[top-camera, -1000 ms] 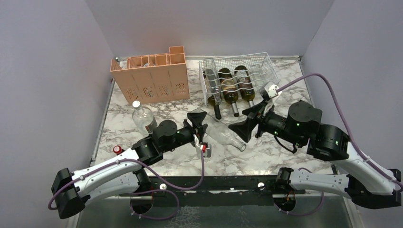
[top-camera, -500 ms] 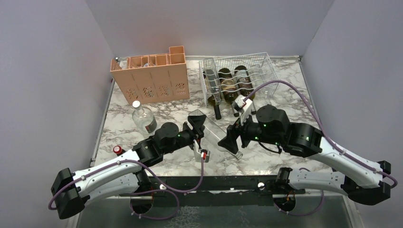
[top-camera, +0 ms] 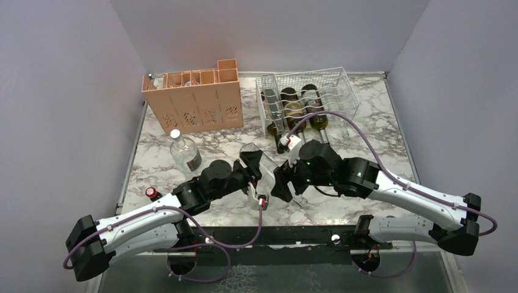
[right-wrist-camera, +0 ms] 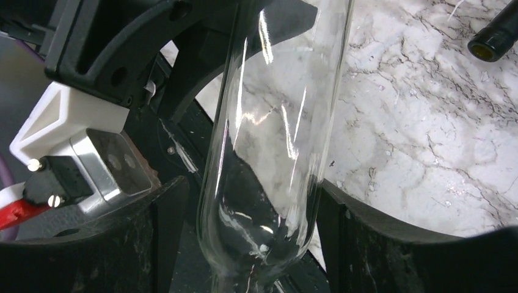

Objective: Put the wine bottle on the wine rack

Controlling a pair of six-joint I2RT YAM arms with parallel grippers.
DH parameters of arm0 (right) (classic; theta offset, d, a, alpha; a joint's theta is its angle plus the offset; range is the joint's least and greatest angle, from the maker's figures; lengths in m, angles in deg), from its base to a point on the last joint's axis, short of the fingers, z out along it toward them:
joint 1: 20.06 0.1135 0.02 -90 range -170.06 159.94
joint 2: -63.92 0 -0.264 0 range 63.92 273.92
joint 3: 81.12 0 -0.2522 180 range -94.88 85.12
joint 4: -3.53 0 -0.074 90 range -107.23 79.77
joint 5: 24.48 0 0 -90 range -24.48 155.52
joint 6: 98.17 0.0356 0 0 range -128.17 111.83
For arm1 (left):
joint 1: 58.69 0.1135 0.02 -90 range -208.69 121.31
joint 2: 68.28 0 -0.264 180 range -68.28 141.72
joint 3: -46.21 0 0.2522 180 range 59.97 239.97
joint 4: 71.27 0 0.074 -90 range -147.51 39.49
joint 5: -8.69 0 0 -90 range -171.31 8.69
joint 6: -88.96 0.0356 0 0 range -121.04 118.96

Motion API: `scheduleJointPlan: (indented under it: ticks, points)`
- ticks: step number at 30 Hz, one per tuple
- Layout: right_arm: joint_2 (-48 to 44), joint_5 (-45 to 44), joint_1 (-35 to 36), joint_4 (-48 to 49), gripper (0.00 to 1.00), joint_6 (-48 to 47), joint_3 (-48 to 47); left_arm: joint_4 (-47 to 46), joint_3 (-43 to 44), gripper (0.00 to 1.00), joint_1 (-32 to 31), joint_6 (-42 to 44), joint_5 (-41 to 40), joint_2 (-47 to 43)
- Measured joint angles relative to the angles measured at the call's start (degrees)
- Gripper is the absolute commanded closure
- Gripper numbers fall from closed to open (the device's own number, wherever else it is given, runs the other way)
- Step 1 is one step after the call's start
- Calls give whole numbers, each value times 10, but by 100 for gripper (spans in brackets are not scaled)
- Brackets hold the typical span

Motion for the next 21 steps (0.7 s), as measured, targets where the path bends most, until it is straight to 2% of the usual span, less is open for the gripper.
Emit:
scheduleJointPlan:
  ticks: [4, 9, 14, 15, 18, 19, 21]
  points:
    - [17, -4, 0, 8, 35, 12, 3, 0, -4, 100, 0, 4, -6, 0]
    - [23, -8, 0, 16, 27, 26, 4, 0, -5, 100, 0, 2, -15, 0]
    - [42, -13, 0, 24, 28, 36, 4, -2, -5, 100, 0, -8, -26, 2]
    - [46, -15, 0, 25, 31, 38, 4, -2, -5, 100, 0, -10, -28, 2]
    - [52, -26, 0, 25, 55, 40, 4, -3, -5, 98, 0, -14, -33, 3]
    - [52, -32, 0, 25, 66, 45, 4, -3, -5, 94, 0, -15, -33, 3]
    - [51, -40, -2, 25, 84, 50, 5, -6, -5, 72, 0, -19, -35, 3]
